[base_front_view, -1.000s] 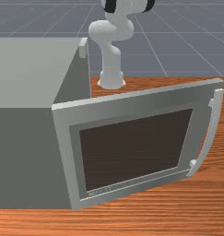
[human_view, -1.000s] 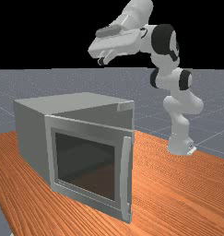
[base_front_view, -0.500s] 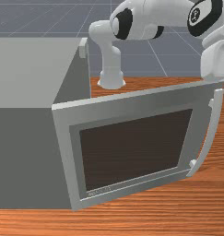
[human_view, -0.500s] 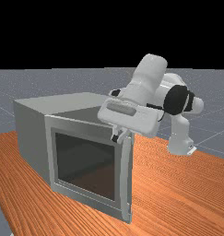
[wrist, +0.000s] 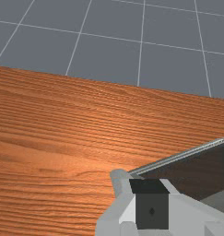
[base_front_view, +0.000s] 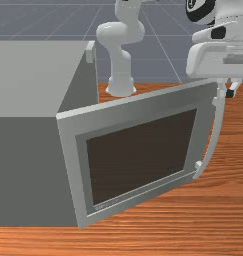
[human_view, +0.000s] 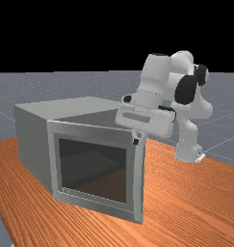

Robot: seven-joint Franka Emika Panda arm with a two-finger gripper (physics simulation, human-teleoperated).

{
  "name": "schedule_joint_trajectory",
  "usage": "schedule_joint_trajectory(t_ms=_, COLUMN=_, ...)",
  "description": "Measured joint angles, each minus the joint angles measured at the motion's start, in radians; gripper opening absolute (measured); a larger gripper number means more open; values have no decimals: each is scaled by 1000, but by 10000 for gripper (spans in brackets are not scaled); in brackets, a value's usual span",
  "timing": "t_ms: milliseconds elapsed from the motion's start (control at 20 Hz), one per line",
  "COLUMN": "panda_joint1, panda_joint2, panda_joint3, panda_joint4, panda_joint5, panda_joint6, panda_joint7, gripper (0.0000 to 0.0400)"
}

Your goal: Close the microwave

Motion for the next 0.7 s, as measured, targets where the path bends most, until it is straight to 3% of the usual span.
schedule_joint_trajectory(t_ms=300, panda_joint1=-88, panda_joint2=-309, panda_joint3=14, panda_joint4=-449, panda_joint5=123, panda_joint6=23, panda_joint7=-115, gripper=0)
schedule_joint_trajectory(t_ms=550, panda_joint1=-130, panda_joint2=-479, panda_joint3=-8, panda_joint4=-676, panda_joint5=154, panda_joint6=69, panda_joint7=-171, gripper=0)
schedule_joint_trajectory(t_ms=700, panda_joint1=-177, panda_joint2=-625, panda_joint3=-55, panda_joint4=-855, panda_joint5=155, panda_joint6=93, panda_joint7=-238, gripper=0)
